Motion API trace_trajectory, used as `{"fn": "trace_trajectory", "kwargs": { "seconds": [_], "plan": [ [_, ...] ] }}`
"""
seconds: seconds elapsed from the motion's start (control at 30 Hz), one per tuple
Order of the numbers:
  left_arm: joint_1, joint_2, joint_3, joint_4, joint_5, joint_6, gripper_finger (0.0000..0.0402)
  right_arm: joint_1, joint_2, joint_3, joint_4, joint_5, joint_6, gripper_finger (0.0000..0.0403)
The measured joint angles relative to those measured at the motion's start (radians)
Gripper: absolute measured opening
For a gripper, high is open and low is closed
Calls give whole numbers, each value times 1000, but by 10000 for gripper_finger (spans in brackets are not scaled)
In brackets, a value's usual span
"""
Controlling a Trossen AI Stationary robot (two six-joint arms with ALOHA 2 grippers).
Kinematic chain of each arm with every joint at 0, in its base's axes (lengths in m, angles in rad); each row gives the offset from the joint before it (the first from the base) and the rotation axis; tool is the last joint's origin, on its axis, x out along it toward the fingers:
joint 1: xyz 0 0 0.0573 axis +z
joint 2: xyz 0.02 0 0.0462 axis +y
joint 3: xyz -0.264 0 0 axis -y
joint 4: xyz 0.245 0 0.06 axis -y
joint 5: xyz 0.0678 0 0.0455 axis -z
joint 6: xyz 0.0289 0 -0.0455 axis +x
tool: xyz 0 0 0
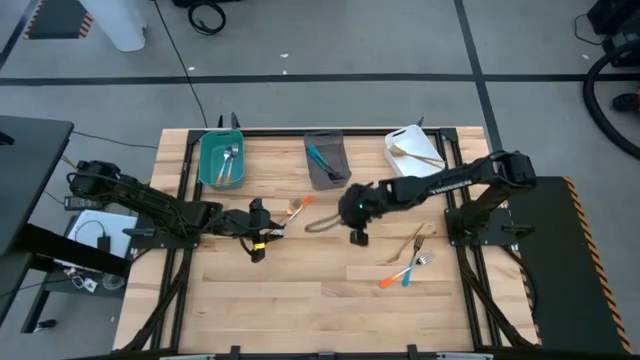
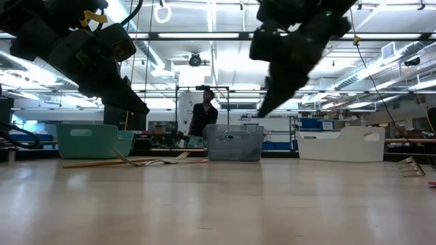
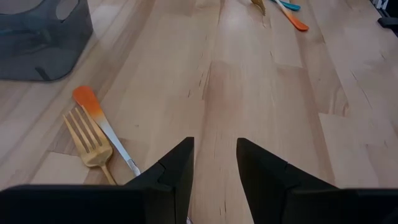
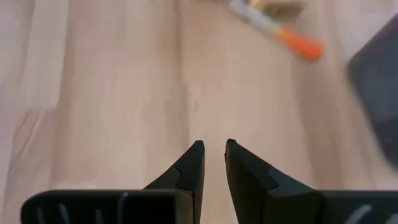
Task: Sort silverware by color (type)
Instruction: Put the right gold fork into the white bin
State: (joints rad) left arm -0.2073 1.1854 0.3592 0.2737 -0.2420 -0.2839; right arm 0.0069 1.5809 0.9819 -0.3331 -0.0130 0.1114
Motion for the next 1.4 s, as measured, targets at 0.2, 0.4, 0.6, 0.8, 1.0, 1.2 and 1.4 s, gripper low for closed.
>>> {"fn": "trace_trajectory", "kwargs": {
  "seconds": [0.2,0.4,0.6,0.8,1.0,1.2,1.4],
  "plan": [
    [0,0,0,1,0,4,130,97,-5,0,-176,43,1,72],
    [0,0,0,2,0,6,130,150,-5,0,-397,38,9,72],
    [0,0,0,2,0,6,130,190,-5,0,-571,-7,43,72],
    [0,0,0,2,0,6,130,241,-4,-16,-676,-6,45,72],
    [0,0,0,2,0,8,130,286,-4,-55,-675,-6,47,72],
    [0,0,0,2,0,9,130,328,-4,-118,-586,-7,54,72],
    [0,0,0,2,0,10,130,341,-4,-160,-552,28,54,72]
  ]
}}
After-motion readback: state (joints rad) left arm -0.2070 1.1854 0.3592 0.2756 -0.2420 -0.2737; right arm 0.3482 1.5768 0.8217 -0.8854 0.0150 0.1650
